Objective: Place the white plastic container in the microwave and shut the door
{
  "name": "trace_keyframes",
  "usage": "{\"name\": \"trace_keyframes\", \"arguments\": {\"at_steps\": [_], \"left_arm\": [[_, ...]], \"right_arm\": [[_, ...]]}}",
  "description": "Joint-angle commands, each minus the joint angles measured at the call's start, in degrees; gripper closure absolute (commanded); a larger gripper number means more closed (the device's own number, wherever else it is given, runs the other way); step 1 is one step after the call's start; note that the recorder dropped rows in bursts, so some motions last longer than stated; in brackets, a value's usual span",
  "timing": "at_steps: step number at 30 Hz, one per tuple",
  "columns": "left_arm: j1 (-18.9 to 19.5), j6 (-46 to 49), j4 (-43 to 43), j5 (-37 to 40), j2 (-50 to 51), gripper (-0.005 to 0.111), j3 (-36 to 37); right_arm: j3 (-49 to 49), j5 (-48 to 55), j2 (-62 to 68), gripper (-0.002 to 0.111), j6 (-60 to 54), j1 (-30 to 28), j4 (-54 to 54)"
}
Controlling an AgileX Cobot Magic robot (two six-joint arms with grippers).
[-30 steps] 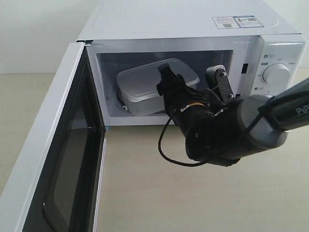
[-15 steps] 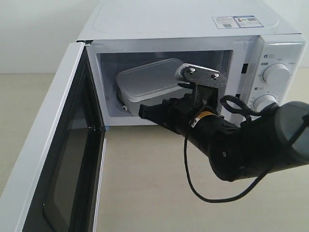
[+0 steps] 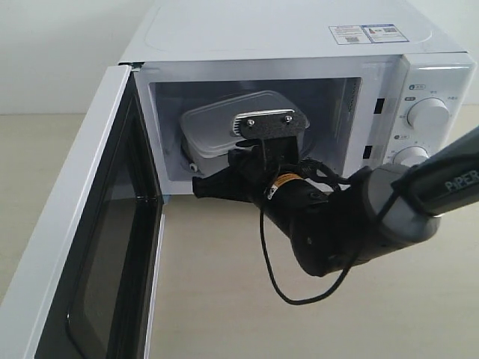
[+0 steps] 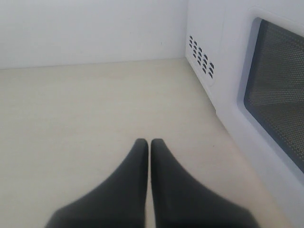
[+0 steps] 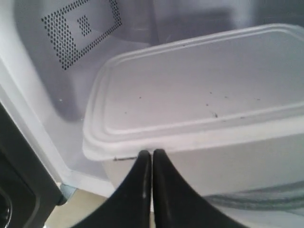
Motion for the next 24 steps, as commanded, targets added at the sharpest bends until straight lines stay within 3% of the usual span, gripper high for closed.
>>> {"name": "trace_keyframes", "arguments": {"at_steps": [1,18,24], "left_arm": [[0.18,0.23,-0.02,-0.21,-0.13,0.103,0.17],[0.18,0.23,-0.02,-0.21,-0.13,0.103,0.17],[0.18,0.23,-0.02,-0.21,-0.13,0.103,0.17]], "right_arm": [[-3.75,0.35,2.98,0.108,-0.80,-0.59,0.96],[-7.34,5.54,4.87,0.108,-1.22,-3.53,2.10],[-3.69,8.33,-0.06,0.108,-1.22,-3.53,2.10]]}}
